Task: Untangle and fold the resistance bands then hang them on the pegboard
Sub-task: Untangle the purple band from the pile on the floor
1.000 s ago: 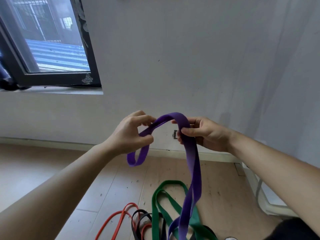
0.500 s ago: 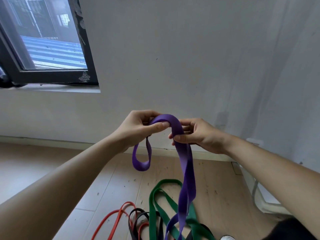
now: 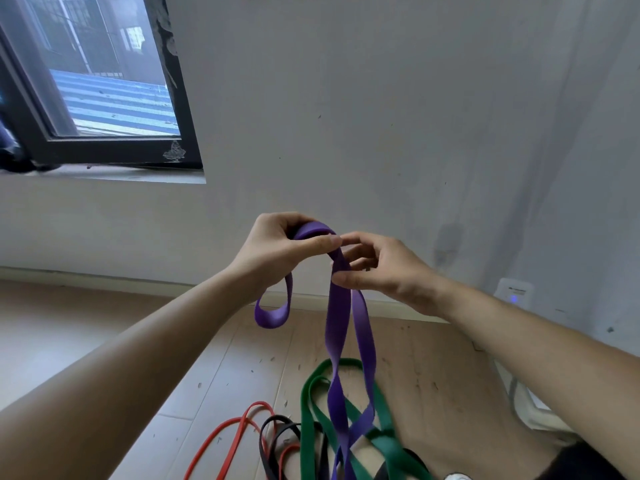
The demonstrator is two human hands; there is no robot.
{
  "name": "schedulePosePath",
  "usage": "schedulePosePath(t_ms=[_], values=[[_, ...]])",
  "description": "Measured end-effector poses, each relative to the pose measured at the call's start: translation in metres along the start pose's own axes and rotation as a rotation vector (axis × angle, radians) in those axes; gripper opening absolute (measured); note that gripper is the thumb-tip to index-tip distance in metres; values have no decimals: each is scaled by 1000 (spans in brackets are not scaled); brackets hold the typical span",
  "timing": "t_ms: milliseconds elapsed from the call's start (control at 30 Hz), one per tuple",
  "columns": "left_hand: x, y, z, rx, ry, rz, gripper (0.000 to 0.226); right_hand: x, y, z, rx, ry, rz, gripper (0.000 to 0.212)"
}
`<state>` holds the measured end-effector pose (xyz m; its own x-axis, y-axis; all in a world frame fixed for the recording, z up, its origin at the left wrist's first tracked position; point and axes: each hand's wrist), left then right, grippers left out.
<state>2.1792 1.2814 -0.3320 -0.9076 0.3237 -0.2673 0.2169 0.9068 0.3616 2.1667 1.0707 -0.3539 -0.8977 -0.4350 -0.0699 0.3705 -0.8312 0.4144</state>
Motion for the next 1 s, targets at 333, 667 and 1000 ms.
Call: schedulePosePath(t_ms=[333,667,1000], values=[[0,9,8,-59,15,7,28,-8,-1,0,35,48,-74,26],[5,25,18,-171,-13,285,35,-2,31,9,-19,18,128,32],[4,10,12,-216,18,351,35,-3,8,6,-10,-12,189,39]])
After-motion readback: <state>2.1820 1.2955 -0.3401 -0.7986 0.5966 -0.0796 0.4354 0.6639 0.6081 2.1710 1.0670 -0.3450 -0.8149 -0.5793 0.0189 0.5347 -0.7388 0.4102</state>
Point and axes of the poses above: each hand's wrist, its own x-axis away from the middle knuckle, its own y-axis out of the back of the hand, z = x × y, and after that the axes turned 6 degrees about z, right-handed
